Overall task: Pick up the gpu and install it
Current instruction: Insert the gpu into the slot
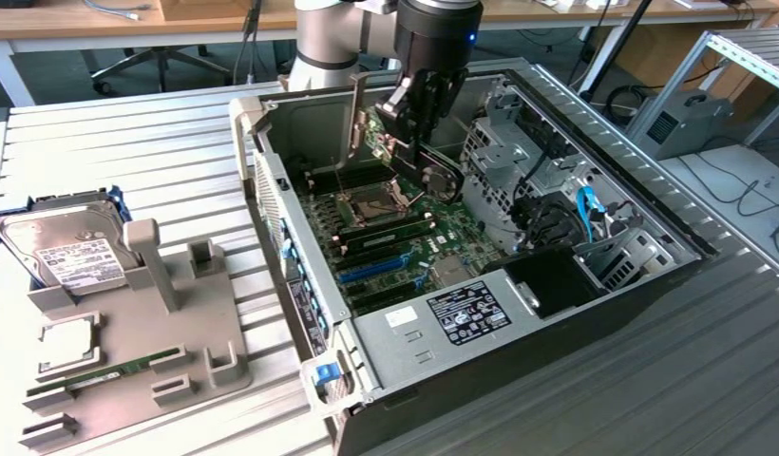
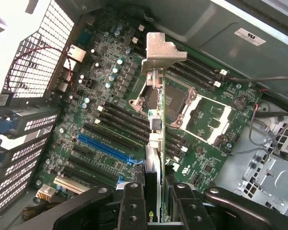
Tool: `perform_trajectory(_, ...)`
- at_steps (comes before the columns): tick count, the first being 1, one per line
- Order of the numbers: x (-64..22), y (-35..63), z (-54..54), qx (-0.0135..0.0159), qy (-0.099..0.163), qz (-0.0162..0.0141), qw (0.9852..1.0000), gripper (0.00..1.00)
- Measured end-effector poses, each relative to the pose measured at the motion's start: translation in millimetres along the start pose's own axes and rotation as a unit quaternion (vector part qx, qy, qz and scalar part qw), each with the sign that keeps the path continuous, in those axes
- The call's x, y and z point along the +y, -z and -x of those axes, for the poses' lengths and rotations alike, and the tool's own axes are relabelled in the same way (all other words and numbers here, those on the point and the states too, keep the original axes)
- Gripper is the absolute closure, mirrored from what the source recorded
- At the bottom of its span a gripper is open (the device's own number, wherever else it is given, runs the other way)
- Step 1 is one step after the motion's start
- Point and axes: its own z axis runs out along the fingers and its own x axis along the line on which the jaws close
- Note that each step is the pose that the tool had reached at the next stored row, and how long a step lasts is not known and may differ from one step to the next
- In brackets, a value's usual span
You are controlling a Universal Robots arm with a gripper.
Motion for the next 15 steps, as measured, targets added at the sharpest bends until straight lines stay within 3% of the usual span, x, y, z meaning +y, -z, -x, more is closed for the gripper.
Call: perform_trajectory(15, 0.0, 0.0, 0.0, -0.0005, 0.012, 0.0003, 0.9999, 0.74)
